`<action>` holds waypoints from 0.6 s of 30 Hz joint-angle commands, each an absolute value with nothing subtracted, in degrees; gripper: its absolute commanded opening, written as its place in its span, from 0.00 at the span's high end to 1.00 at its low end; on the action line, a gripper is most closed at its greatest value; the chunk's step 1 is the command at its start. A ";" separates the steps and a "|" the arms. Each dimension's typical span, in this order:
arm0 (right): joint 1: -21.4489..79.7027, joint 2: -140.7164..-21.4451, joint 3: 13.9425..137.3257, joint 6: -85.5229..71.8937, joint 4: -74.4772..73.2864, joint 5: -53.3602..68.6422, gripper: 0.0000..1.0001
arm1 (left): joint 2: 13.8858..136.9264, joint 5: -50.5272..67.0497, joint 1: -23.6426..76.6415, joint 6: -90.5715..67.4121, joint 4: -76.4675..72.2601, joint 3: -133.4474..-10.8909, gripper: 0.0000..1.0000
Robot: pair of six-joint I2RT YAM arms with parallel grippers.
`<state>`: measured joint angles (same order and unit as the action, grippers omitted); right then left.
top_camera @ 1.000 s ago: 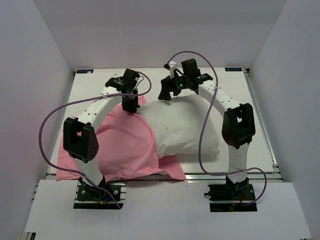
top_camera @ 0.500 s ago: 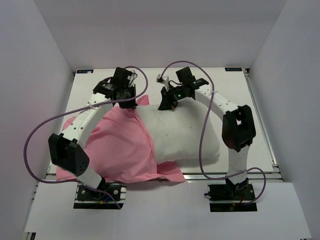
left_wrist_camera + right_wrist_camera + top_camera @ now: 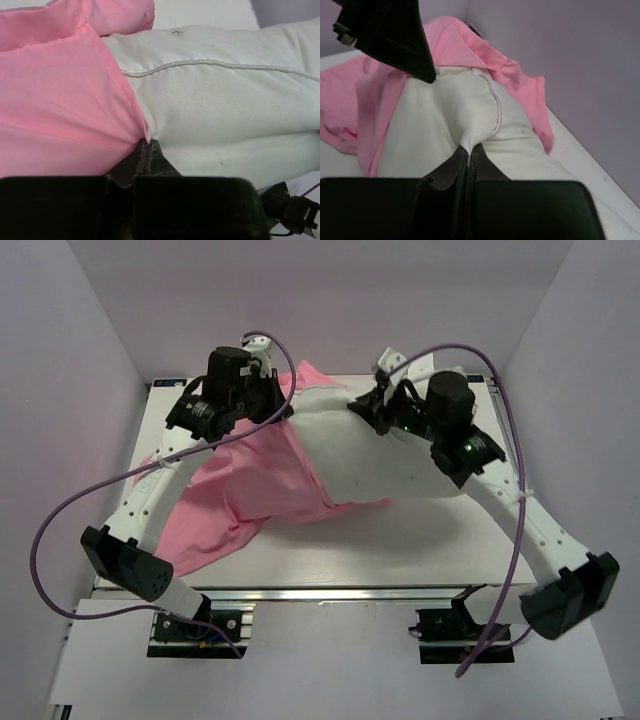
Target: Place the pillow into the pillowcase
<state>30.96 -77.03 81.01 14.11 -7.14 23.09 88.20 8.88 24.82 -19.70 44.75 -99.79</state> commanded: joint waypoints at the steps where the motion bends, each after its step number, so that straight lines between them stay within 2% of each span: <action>1: 32.60 -72.87 68.71 11.08 3.24 25.22 1.00 | 83.68 11.42 24.43 -18.81 41.22 -94.78 0.95; 3: 34.01 -70.93 62.17 7.85 5.79 23.74 1.00 | 81.66 11.77 24.52 -18.98 41.04 -91.51 0.81; 4: 34.71 -70.41 55.87 6.95 7.63 20.77 1.00 | 81.04 11.69 24.52 -18.90 41.74 -88.71 0.67; 7: 40.41 -68.21 47.75 5.63 9.40 14.18 1.00 | 78.84 9.76 24.61 -19.25 43.76 -84.22 0.51; 8: 44.69 -67.42 43.98 5.97 9.93 8.41 1.00 | 77.88 9.06 24.61 -19.68 44.12 -83.42 0.41; 10: 48.67 -67.24 42.11 5.63 9.23 1.71 1.00 | 77.43 7.04 24.61 -19.42 46.30 -83.32 0.39; 16: 56.51 -65.92 41.48 4.84 5.89 -3.43 1.00 | 77.52 0.98 25.49 -18.11 50.62 -88.76 0.38; 18: 57.13 -65.31 41.22 3.87 5.54 -3.16 1.00 | 77.96 0.88 25.84 -17.49 51.59 -91.83 0.33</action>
